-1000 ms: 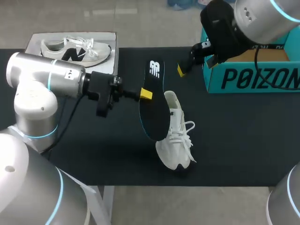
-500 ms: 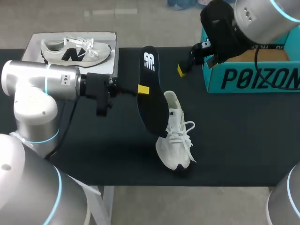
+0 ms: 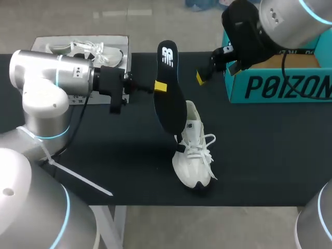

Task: Take the shoe out of the shoebox, open the shoe tongue, remove and reinsert the insole, then place the shoe into the shoebox

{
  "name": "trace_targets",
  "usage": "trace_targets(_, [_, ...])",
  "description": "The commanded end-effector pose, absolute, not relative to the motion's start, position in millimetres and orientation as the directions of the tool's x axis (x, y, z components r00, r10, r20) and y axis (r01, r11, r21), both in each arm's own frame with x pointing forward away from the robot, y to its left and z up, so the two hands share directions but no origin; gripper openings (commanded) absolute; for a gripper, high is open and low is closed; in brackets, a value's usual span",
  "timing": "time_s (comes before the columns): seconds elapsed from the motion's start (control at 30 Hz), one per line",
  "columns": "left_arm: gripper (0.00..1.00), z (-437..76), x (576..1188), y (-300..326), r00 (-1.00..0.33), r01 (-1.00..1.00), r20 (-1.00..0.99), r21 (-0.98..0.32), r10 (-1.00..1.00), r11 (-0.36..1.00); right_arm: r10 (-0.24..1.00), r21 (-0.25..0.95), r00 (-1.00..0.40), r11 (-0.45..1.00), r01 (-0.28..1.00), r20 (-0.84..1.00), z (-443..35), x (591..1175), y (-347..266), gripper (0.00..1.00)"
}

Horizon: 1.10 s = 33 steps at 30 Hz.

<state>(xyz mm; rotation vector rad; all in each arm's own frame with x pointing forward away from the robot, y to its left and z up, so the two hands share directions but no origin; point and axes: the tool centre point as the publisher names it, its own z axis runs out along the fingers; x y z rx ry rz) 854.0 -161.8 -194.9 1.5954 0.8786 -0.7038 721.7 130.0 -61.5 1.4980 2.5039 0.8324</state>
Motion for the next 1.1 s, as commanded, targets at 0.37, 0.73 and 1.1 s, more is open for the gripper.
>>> trace_targets(0.37, [0.0, -196, 855, -163, 0.546, 0.837, -0.82, 0.538, 0.168, -0.096, 0.842, 0.504, -0.508, 0.363, 0.784, 0.183, -63, 722, 131, 1.0])
trace_targets(0.73, [0.0, -196, 855, -163, 0.546, 0.837, -0.82, 0.538, 0.168, -0.096, 0.842, 0.504, -0.508, 0.363, 0.784, 0.183, -63, 722, 131, 1.0])
trace_targets(1.1, [0.0, -196, 855, -163, 0.546, 0.837, -0.82, 0.538, 0.168, -0.096, 0.716, 0.482, -0.523, 0.292, 0.826, 0.463, -72, 728, 100, 1.0])
